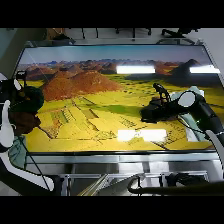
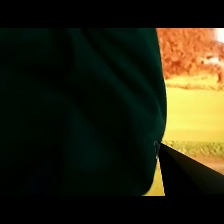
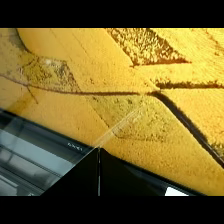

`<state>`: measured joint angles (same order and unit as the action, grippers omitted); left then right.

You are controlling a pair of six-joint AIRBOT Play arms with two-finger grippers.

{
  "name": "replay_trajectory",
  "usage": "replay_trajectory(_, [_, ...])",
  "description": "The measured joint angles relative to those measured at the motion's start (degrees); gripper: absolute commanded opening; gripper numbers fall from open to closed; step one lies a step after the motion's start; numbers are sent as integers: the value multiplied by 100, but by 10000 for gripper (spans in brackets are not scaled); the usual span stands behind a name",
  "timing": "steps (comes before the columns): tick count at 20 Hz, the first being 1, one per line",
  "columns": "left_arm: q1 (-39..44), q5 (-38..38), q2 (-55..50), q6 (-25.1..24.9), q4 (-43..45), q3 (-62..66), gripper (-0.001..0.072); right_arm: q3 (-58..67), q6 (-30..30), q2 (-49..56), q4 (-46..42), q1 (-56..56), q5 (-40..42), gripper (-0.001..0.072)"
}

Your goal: Fold the shirts.

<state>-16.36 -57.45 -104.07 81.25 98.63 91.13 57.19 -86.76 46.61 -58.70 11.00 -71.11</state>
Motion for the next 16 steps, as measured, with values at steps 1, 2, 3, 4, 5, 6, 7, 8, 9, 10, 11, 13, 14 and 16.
replay_trajectory(1, [-9,-72,-210,0,17,170,687,0,0,4,0,0,2,18])
replay_trajectory(2, [-15,-170,-411,2,37,348,554,0,0,9,0,0,2,18])
replay_trajectory(3, [-20,-264,-566,17,46,494,244,0,0,13,-2,0,4,18])
replay_trajectory(4, [-26,-363,-723,17,76,634,22,0,0,15,-2,0,4,18])
replay_trajectory(5, [-31,-466,-852,13,144,748,17,0,0,17,-2,0,4,18])
replay_trajectory(6, [-31,-581,-957,11,208,809,16,0,0,15,-4,0,2,18])
replay_trajectory(7, [-33,-688,-1043,-9,328,848,14,0,0,17,-4,0,4,18])
replay_trajectory(8, [-35,-804,-1099,-11,431,879,13,0,0,17,-4,0,0,19])
replay_trajectory(9, [-33,-955,-1134,-26,509,922,13,0,0,15,-4,0,2,18])
replay_trajectory(10, [-13,-1102,-1134,-26,566,986,13,0,0,17,-4,0,2,18])
replay_trajectory(11, [28,-1248,-1097,-28,575,1073,13,0,0,15,-4,0,0,19])
replay_trajectory(13, [188,-1596,-940,-33,372,1373,13,0,0,15,-2,0,0,18])
replay_trajectory(14, [308,-1561,-748,-46,197,1600,13,0,0,17,2,0,-2,18])
replay_trajectory(16, [577,-1709,-306,-52,-219,2081,14,0,2,15,4,0,-4,18])
